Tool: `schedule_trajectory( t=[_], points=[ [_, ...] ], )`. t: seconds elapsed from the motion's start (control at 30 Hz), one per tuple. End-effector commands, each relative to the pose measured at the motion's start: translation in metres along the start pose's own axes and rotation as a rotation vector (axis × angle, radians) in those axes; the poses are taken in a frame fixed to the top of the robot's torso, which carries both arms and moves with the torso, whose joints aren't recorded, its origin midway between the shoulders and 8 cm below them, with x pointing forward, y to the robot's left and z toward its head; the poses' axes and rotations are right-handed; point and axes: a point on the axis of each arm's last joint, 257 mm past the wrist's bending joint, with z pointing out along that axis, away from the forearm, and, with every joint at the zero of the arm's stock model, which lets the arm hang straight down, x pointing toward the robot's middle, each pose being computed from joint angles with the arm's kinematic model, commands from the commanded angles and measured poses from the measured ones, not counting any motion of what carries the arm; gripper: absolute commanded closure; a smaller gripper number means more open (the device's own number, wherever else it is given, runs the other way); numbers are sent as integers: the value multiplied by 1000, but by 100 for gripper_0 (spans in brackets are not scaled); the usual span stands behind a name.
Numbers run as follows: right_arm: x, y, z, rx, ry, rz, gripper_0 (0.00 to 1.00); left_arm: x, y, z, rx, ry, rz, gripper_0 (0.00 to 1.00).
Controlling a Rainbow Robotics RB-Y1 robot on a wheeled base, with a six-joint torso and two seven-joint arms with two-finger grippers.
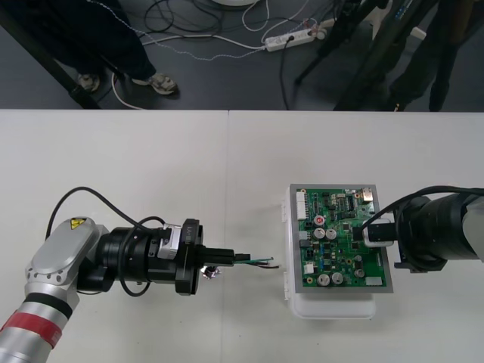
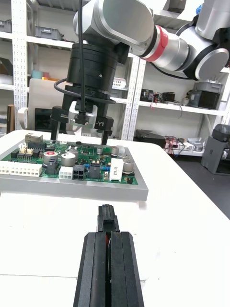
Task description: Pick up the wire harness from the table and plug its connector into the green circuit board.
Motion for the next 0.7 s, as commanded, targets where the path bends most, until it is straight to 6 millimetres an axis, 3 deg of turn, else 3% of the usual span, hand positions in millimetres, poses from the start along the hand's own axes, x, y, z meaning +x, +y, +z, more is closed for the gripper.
schedule_trajectory(
  t=[0.03,0.7],
  points=[
    [-17,-6,0,12,-25,-41,0,-11,21,26,-19,-14,93,100],
    [-26,-1,2,-3,-44,-51,0,-8,37,50,-47,6,82,100]
  ],
)
